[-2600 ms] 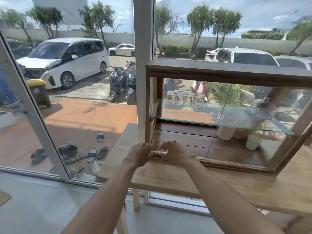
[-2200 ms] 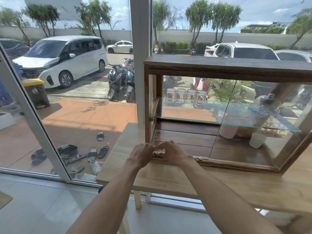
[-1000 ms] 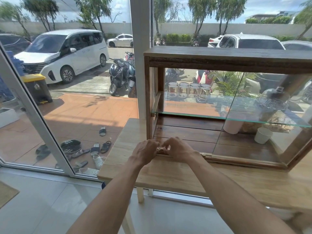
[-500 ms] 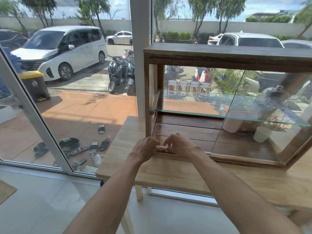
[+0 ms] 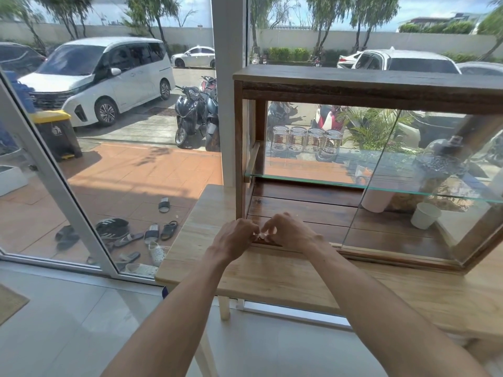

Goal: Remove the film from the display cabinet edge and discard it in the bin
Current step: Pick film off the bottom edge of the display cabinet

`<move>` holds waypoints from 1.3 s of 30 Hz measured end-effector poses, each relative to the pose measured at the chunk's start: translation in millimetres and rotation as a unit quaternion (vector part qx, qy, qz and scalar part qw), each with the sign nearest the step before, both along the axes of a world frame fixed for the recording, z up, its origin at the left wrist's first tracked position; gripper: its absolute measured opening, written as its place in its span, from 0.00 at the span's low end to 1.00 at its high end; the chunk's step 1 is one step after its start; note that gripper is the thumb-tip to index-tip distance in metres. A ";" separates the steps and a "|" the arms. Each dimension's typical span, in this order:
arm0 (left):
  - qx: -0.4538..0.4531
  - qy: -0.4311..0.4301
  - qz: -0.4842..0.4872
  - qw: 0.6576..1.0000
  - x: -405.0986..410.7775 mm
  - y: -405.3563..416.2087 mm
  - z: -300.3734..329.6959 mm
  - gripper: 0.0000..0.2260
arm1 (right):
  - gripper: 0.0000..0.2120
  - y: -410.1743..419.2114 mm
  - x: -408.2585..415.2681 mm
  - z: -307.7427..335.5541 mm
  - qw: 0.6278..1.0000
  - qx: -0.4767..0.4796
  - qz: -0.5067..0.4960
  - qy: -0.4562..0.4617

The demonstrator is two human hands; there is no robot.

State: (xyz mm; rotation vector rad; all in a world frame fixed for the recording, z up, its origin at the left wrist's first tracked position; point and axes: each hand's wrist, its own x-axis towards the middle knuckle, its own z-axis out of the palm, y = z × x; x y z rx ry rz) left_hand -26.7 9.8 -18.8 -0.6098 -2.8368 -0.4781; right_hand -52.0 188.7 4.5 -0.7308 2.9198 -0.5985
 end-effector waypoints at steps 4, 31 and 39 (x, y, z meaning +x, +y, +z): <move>0.018 0.016 -0.007 1.000 2.1 -2.7 -3.0 0.05 | 0.09 0.6 1.0 -2.5 1.000 -0.007 0.007 0.008; 0.358 -0.101 0.165 0.914 55.2 -13.3 9.0 0.02 | 0.09 21.6 19.4 5.2 0.940 -0.302 -0.070 -0.139; 0.486 -0.112 0.248 0.830 129.1 -24.5 13.6 0.07 | 0.05 -1.4 53.5 -11.8 0.902 -0.340 0.044 -0.263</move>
